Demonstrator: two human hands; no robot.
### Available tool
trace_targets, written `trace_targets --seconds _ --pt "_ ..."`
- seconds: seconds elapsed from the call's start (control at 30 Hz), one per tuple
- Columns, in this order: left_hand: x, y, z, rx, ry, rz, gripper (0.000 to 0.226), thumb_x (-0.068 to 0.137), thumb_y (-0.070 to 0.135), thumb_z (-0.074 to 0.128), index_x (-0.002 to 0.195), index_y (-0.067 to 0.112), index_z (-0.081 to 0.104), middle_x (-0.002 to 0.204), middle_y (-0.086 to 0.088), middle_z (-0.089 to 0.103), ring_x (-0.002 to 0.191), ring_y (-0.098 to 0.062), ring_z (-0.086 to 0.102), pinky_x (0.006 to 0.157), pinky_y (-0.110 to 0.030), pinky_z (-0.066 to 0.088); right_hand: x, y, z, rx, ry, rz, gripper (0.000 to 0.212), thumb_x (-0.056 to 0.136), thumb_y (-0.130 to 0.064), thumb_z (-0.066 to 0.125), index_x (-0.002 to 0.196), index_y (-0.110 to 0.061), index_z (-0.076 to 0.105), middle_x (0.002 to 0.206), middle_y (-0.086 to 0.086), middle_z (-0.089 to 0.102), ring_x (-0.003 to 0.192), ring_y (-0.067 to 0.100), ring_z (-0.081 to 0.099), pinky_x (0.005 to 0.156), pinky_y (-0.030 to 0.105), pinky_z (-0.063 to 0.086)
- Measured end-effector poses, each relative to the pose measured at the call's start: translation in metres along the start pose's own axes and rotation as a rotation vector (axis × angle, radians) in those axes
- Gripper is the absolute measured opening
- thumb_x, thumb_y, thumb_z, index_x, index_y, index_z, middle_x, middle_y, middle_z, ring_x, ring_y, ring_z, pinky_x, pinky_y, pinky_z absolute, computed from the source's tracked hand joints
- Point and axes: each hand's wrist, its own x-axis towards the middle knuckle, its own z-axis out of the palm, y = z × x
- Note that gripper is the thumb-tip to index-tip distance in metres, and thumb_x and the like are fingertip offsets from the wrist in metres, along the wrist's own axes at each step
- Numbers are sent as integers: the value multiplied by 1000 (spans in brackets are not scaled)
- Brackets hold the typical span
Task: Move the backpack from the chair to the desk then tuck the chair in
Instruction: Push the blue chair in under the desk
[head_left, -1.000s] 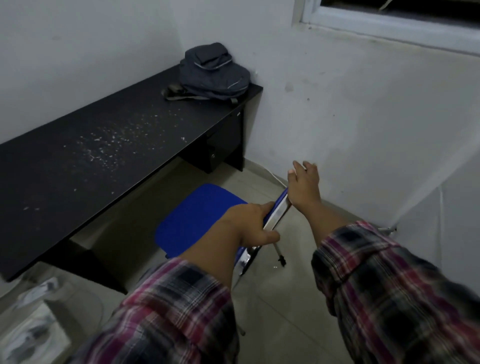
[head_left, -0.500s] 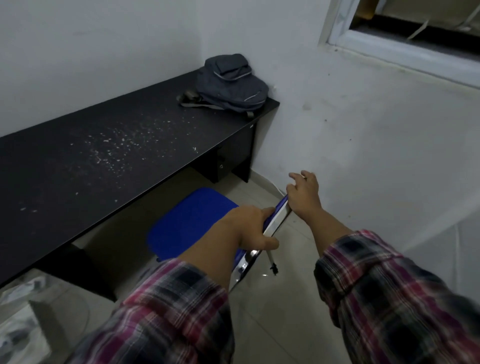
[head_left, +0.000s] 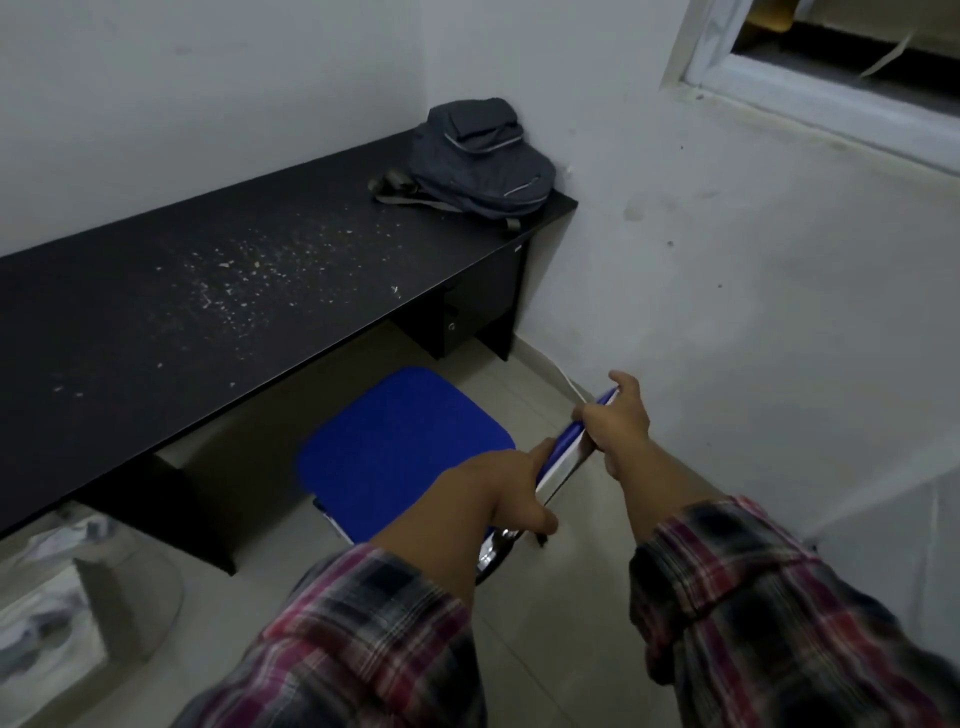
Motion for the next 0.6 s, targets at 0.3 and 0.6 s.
trace_targets --seconds 0.3,0.6 --pt "-22 -33 -39 218 172 -53 93 79 33 63 153 33 7 114 -11 66 90 -27 66 79 -43 58 9 -33 46 226 -125 31 63 85 -1 63 133 -33 37 109 9 46 74 19 55 60 33 54" --pt "-43 -93 -49 249 281 -295 81 88 16 53 152 37 9 111 -9 62 72 -21 49 58 -35 38 6 -50 111 160 -185 -61 66 86 -20 65 140 -32 29 130 14 49 101 28 57 88 43 55"
